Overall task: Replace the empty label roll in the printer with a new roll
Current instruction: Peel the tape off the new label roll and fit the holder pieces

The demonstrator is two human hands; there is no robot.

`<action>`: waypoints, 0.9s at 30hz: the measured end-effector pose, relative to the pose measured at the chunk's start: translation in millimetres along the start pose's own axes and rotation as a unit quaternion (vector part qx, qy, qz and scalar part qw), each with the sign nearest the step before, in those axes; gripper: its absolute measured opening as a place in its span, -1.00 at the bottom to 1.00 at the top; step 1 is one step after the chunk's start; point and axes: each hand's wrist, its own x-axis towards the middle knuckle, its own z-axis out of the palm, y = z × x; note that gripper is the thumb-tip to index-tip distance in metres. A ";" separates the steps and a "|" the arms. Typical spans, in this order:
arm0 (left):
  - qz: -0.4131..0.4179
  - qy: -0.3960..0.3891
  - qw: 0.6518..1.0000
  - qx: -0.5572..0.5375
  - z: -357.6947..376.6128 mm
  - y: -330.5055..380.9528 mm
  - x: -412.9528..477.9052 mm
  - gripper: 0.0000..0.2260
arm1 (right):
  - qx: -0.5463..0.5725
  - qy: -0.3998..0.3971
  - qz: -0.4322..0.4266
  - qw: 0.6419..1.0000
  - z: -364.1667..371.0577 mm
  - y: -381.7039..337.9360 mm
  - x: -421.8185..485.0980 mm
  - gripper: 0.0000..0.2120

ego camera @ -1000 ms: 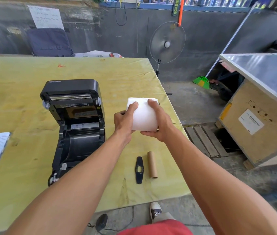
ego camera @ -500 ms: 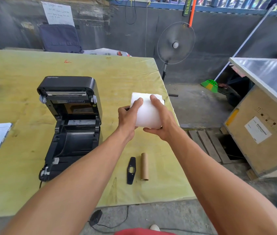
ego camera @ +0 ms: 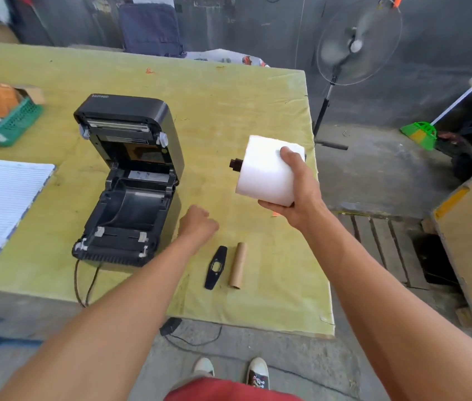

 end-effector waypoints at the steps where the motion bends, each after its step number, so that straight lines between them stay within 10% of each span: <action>1: 0.000 -0.008 0.997 0.076 5.2 -18.4 -3.4 -0.64 | 0.000 -0.004 0.004 1.000 -2.3 0.0 1.2 -0.41; 13: 0.058 -0.017 0.964 0.260 37.0 -65.4 -14.3 -0.72 | -0.024 -0.019 0.024 0.999 -22.2 8.3 6.3 -0.39; 21: 0.085 0.111 0.990 -0.029 -3.5 -2.6 5.7 -0.76 | -0.028 0.003 0.005 1.000 0.1 6.0 4.6 -0.46; 27: 0.216 -0.001 0.975 -0.044 -33.9 49.3 15.8 -0.84 | -0.041 0.027 -0.016 0.999 34.7 14.8 -0.2 -0.27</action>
